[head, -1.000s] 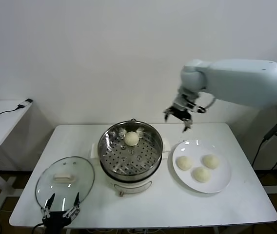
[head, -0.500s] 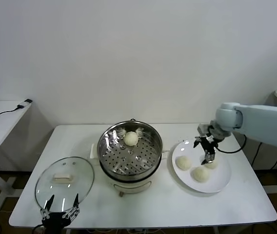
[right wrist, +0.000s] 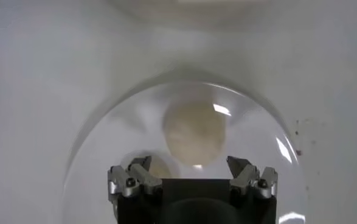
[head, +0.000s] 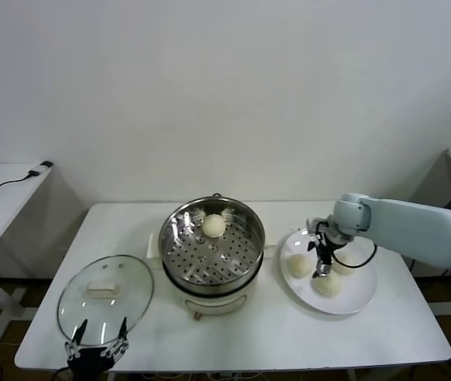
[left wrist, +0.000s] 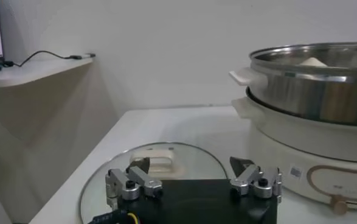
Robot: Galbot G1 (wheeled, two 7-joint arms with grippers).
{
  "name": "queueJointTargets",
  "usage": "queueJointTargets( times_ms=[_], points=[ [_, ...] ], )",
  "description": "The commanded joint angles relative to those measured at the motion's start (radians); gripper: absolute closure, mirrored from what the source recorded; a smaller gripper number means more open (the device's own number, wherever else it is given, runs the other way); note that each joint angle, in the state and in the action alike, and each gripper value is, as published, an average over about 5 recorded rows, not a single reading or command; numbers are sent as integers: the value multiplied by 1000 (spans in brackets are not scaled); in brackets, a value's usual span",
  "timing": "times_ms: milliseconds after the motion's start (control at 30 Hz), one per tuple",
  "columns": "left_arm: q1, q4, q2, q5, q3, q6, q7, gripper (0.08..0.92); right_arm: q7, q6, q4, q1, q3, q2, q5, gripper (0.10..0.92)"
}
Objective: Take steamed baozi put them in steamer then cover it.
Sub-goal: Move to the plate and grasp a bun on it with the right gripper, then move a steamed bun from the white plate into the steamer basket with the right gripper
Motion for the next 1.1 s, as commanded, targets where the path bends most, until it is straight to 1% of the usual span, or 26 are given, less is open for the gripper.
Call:
queueJointTargets(
  times_ms=[33, 100, 200, 467, 567, 667, 800, 933, 1033, 1100],
  points=[
    [0, 2, 1, 1, 0, 0, 0, 177, 24, -32, -78, -78, 60, 43, 10, 203],
    [-1, 3, 0, 2, 2, -1, 1, 177, 23, -30, -83, -79, 61, 49, 20, 203],
    [-2, 4, 0, 4, 3, -1, 1, 177, 22, -29, -84, -77, 59, 56, 28, 225],
    [-2, 4, 0, 8, 6, -2, 1, 177, 9, -28, -76, -46, 43, 58, 28, 368],
    [-3, 1, -1, 9, 7, -1, 1, 177, -3, -22, -57, -4, 37, 46, 43, 385],
    [-1, -4, -2, 10, 7, -1, 1, 177, -34, -1, -16, 118, -15, 24, 83, 388],
    [4, -11, 0, 13, 7, -3, 1, 177, -95, 29, 49, 384, -148, 9, 177, 389],
    [3, -18, 2, 15, 9, -3, 2, 177, -144, 18, 146, 642, -250, 36, 353, 389],
    [0, -19, 2, 16, 14, -2, 2, 177, -135, -26, 228, 751, -252, 93, 473, 389],
    [-2, -15, 3, 17, 18, -1, 1, 177, -106, -63, 279, 773, -218, 144, 527, 389]
  ],
)
